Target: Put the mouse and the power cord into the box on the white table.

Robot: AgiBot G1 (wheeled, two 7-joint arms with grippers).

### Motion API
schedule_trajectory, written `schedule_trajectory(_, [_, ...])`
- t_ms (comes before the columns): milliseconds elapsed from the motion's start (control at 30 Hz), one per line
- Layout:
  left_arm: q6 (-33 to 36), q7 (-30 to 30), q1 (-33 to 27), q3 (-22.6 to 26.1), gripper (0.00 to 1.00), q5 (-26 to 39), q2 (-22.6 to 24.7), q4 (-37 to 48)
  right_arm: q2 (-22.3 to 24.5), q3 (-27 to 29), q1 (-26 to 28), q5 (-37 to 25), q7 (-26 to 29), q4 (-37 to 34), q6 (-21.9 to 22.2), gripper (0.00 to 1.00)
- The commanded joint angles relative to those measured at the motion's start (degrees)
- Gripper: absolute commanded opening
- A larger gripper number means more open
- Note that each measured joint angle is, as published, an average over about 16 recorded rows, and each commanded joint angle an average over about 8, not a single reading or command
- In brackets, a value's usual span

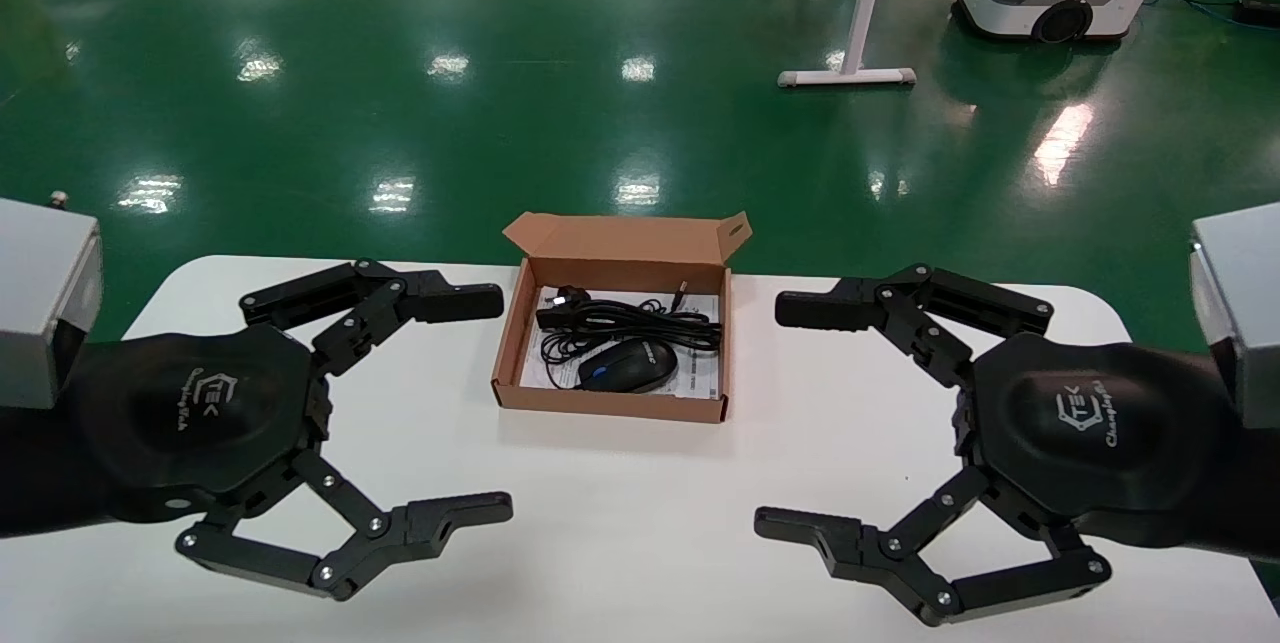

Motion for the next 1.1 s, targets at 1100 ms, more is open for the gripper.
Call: schedule_trajectory(1100, [0.0,0.0,0.0,0.0,1.00,0.0,0.0,0.0,0.0,0.0,0.0,0.0,0.0,0.0,0.0,1.00])
